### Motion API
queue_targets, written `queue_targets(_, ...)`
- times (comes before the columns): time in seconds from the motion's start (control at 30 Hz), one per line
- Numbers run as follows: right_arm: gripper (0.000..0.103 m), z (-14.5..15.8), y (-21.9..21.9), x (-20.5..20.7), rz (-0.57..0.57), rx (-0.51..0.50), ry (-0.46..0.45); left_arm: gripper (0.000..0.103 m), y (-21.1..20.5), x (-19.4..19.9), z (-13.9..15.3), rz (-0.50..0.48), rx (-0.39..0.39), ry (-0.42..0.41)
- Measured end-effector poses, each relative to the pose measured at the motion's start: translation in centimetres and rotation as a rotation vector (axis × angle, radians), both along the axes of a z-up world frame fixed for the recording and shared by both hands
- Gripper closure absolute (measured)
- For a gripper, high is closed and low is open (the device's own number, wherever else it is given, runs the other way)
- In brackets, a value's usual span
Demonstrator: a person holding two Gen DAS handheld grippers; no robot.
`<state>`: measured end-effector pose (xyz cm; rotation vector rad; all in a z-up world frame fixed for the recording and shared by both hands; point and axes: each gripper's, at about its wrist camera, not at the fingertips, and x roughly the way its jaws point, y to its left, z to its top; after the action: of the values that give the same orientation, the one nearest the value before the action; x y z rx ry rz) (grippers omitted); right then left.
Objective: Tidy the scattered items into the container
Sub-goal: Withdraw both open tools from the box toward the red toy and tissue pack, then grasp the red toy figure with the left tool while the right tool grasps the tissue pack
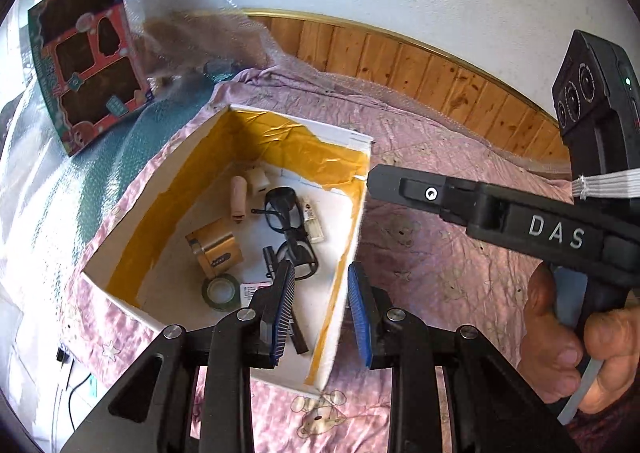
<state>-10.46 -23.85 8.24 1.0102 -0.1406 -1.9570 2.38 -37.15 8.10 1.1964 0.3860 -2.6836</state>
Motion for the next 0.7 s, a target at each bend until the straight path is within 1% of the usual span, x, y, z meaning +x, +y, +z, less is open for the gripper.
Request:
queue_targets(0.17,0.064,-1.5,5.6,-1.0,-0.13,-0.058,-0.049,0.074,2.8,-1.7,-0.9,-0.065,-0.011,-0.018)
queue_targets(0.3,0.063,-3.4,9.7,-2.2,-0.232,-0.091,-0.096,0.074,4.8,-3.5,-1.6,-0.111,0.001,-0.032)
queue_targets(0.5,0.063,-6.9,14.8,-5.3,-0.363,-0.076,-0.162,0.072,8.5,-7.3,-2.6,-0.181,0.032,-0.055)
queue_targets(0.7,0.063,-8.9,18.3,-8.6,-0.447,-0.066,-0.203,0.067,11.3,-11.3,-4.1,-0.221,0.079,-0.078)
